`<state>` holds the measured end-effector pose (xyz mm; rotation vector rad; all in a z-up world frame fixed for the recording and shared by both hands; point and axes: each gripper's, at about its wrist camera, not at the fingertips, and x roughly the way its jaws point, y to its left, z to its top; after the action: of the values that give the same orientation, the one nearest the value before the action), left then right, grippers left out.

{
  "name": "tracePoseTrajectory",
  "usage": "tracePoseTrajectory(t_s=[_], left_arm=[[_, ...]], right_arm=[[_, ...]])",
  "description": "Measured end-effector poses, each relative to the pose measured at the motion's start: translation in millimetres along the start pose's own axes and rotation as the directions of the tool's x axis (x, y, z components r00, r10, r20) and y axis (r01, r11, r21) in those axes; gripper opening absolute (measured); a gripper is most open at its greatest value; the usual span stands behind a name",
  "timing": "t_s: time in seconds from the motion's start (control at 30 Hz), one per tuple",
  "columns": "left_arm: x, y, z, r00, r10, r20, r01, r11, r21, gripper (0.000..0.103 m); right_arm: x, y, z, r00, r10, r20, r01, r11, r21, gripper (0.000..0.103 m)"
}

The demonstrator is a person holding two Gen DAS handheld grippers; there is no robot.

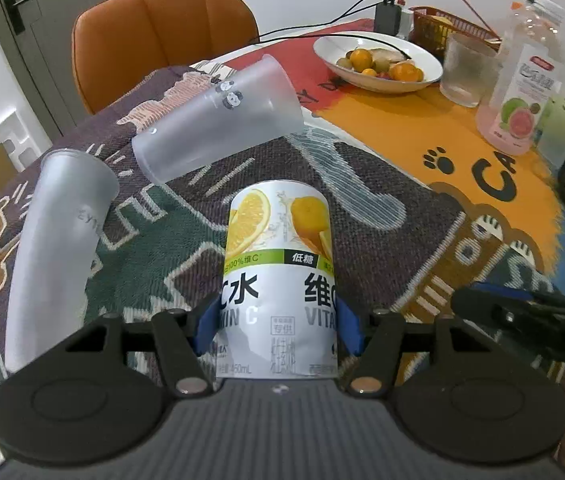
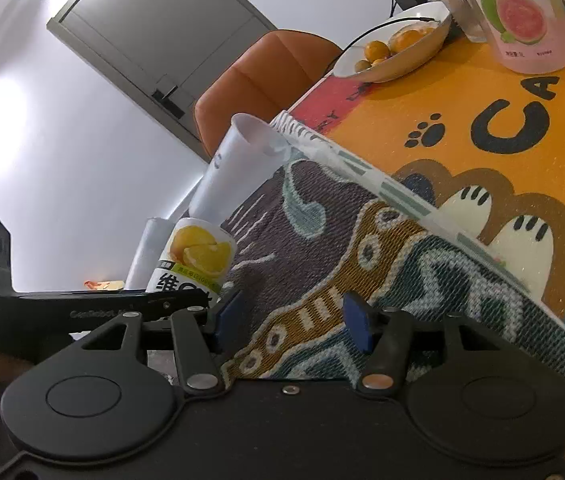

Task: Flip cup upright
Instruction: 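Close the right tool around the lemon-label bottle and lift it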

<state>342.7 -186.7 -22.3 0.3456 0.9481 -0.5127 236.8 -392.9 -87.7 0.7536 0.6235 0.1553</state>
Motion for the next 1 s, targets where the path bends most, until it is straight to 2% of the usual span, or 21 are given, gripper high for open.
tracePoseTrajectory(t_s=[0.43, 0.63, 1.0], left_arm=[[-60, 8, -42, 0.998, 0.043, 0.050, -0.041, 0.999, -0.035, 0.060], [-80, 7, -70, 0.996, 0.068, 0.062, -0.065, 0.997, -0.042, 0.060], [-101, 12, -126, 0.996, 0.063, 0.060, -0.057, 0.994, -0.091, 0.060]], right_arm=[[-11, 29, -22, 0.997, 0.048, -0.055, -0.052, 0.996, -0.070, 0.061], [-13, 39, -32, 0.994, 0.058, -0.095, -0.068, 0.992, -0.103, 0.083], [-25, 54, -49, 0.986, 0.092, -0.139, -0.107, 0.989, -0.104, 0.103]])
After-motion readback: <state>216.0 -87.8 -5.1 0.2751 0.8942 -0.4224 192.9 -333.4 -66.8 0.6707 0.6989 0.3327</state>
